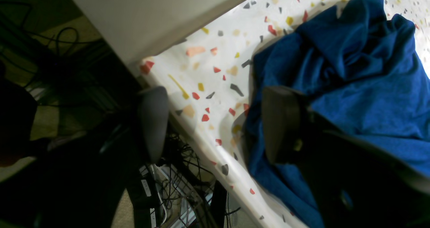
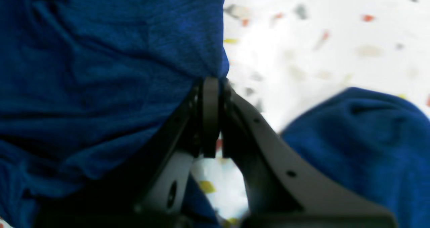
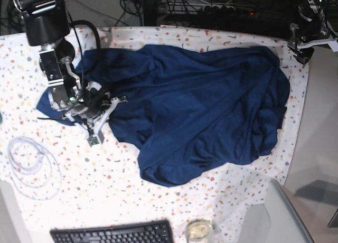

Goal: Layout the t-shirt on the table in an organized manner, then fold the t-shirt properly
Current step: 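Grasp a loose flap with the right gripper and pull it outward, then grasp the shirt's edge with both grippers and stretch it apart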

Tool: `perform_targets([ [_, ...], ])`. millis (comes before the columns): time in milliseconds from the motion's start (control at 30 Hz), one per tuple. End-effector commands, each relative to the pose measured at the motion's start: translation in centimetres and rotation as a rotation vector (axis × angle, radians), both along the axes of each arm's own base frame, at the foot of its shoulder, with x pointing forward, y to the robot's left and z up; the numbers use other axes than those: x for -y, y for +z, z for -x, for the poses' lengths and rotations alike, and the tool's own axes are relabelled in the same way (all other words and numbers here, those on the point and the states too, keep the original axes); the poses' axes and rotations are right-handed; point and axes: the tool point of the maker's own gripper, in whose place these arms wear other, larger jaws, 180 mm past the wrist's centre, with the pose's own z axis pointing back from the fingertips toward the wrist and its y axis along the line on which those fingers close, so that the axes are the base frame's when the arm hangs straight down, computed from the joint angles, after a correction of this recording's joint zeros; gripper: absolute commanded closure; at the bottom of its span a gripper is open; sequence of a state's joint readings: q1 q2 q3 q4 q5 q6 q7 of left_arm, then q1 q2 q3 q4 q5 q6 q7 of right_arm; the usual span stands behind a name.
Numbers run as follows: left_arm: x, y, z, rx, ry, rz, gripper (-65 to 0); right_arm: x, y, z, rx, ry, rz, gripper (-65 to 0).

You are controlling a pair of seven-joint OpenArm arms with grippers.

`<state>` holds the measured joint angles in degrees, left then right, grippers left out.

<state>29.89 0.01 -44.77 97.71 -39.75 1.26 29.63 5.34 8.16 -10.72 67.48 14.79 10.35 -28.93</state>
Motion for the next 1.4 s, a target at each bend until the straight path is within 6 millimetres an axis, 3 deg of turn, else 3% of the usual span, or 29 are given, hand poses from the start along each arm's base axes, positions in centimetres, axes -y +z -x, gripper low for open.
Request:
perform_targets([
  [0, -0.5, 0.8, -0.2, 0.018, -0.005, -0.026, -42.1, 0.8, 1.4, -1.6, 0.056, -0.005, 0.006, 0.0],
  [67, -0.5, 0.8, 0.0, 0.015, -0.005, -0.026, -42.1, 1.4, 1.2, -1.3, 0.05, -0.009, 0.017, 0.0],
  [267, -0.5, 0.7, 0.1, 0.011, -0.005, -0.025, -42.1, 6.1, 1.5, -1.4, 0.06, -0.161, 0.028, 0.0],
  [400, -0.3, 0.7, -0.2, 0.014, -0.011, -0.023, -42.1, 7.6, 2.1, -2.2, 0.075, -0.2, 0.032, 0.0],
  [467, 0.8, 0.3, -0.8, 0.01, -0.046, -0.007, -42.1, 8.9, 2.7, -2.8, 0.092, -0.22, 0.046, 0.0],
  [600, 3.0, -0.5, -1.8, 0.007, -0.104, 0.027, -42.1, 9.2, 3.6, -3.5, 0.116, -0.233, 0.041, -1.4],
  [667, 4.0, -0.8, -2.2, 0.006, -0.128, 0.041, -42.1, 9.3, 4.6, -3.5, 0.11, -0.227, 0.051, -8.7],
  [733, 4.4, -0.9, -2.4, 0.007, -0.139, 0.048, -42.1, 9.1, 5.7, -3.0, 0.103, -0.21, 0.062, -20.0],
  [800, 4.5, -1.0, -2.5, 0.007, -0.141, 0.049, -42.0, 10.3, 7.5, -2.4, 0.14, -0.226, 0.078, -31.5],
  [900, 4.6, -1.2, -1.9, -0.005, -0.142, 0.051, -41.8, 12.4, 10.4, -1.0, 0.22, -0.281, 0.087, -42.6],
  [1000, 5.3, -1.1, -2.2, 0.01, -0.195, 0.054, -41.8, 14.2, 11.0, 0.9, 0.233, -0.332, 0.102, -44.4],
  [1167, 7.7, -2.3, -2.5, 0.043, -0.335, 0.103, -41.8, 17.1, 9.8, 3.2, 0.19, -0.412, 0.127, -44.6],
  [1367, 7.8, -3.6, -2.7, 0.042, -0.329, 0.134, -41.8, 17.8, 8.4, 4.6, 0.146, -0.429, 0.134, -44.7],
])
